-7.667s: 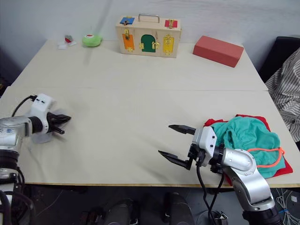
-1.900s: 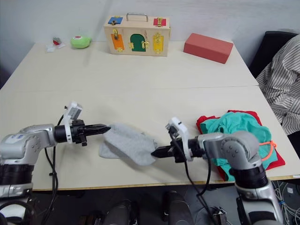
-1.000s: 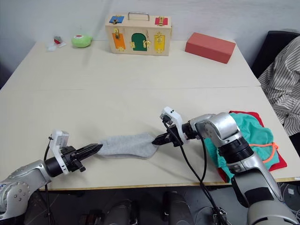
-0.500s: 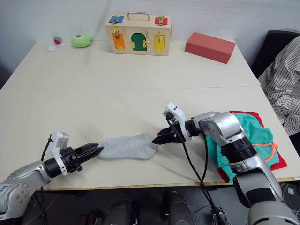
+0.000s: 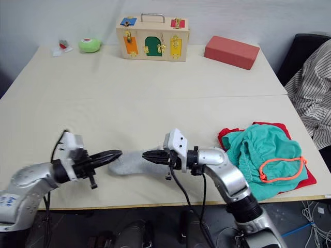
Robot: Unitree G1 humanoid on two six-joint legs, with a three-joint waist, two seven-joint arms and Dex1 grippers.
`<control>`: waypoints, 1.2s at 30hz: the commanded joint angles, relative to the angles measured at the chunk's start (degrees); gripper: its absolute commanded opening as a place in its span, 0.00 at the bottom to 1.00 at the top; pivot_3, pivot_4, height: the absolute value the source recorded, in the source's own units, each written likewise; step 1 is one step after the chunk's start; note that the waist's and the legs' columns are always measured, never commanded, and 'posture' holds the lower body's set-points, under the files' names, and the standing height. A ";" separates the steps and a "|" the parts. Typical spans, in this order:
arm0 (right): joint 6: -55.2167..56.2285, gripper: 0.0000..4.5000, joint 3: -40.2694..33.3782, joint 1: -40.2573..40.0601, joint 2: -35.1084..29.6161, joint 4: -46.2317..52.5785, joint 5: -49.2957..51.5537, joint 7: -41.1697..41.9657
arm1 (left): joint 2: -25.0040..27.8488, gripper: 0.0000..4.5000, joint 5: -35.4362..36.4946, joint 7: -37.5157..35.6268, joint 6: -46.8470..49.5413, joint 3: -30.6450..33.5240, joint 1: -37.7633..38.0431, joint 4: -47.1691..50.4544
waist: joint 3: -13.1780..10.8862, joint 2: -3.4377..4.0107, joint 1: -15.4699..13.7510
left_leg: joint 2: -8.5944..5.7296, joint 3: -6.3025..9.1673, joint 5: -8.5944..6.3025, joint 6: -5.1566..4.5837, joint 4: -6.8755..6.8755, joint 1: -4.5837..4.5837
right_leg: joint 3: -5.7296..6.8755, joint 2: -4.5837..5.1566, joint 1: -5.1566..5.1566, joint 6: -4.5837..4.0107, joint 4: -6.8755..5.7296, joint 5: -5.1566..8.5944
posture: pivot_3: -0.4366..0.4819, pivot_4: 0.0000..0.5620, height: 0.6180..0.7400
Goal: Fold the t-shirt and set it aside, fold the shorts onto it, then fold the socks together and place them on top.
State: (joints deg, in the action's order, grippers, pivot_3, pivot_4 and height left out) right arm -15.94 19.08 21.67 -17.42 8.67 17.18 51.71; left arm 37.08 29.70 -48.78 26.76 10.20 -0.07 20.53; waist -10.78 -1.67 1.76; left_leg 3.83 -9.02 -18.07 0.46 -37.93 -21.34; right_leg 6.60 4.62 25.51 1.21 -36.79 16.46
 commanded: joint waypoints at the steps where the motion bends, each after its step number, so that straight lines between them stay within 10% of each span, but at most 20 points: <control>1: 8.67 0.01 2.22 -1.61 0.94 -4.78 -5.06 -0.91 | -0.33 0.00 -6.17 -0.58 -6.81 -4.23 -0.02 -4.18 | 0.00 0.00 0.00 | 0.02 0.00 0.00 0.01 0.01 0.01 | 0.01 -0.03 0.01 -0.03 -0.03 0.02 | 0.48 0.27 1.00; 11: 14.10 0.01 -2.03 -5.57 -1.87 -11.42 -9.64 -5.87 | -4.97 0.00 -8.38 0.03 -20.74 -3.06 0.34 -14.02 | 0.01 -0.01 -0.16 | 0.07 0.01 -0.05 -0.27 0.00 0.15 | 0.02 0.00 -0.06 -0.17 -0.13 -0.02 | 0.48 0.27 1.00; 21: 8.34 0.01 -6.13 -4.90 -5.33 -2.94 -0.23 1.26 | 0.94 0.00 6.04 1.56 -5.20 9.59 0.67 -6.48 | 0.00 0.00 0.08 | 0.08 0.07 -0.04 -0.28 0.01 0.13 | 0.05 -0.01 -0.06 -0.18 -0.14 -0.03 | 0.48 0.27 1.00; 33: 15.63 0.00 4.21 6.64 0.94 -17.71 -11.99 2.72 | 17.10 0.76 20.70 5.82 37.94 13.18 -5.26 -15.42 | -0.02 0.02 -0.13 | 0.12 0.10 0.14 0.17 0.05 0.10 | 0.10 -0.09 0.01 -0.28 -0.17 0.04 | 0.48 0.27 1.00; 36: 18.84 0.00 5.12 6.96 0.88 -20.80 -14.09 3.00 | 16.37 0.76 21.43 7.19 43.64 11.88 -9.70 -17.92 | 0.01 -0.05 -0.08 | 0.01 0.07 0.11 0.12 0.02 0.05 | 0.06 0.03 -0.01 -0.24 -0.10 0.01 | 0.48 0.27 1.00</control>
State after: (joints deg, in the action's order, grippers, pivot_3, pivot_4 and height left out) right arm 1.41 24.01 28.62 -16.46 -11.00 4.34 54.54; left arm 53.40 49.56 -42.20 68.00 21.78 -8.48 3.04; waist -10.77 -1.72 1.68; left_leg 3.84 -8.95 -17.96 0.58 -37.94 -21.29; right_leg 6.65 4.64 25.50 0.99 -36.88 16.46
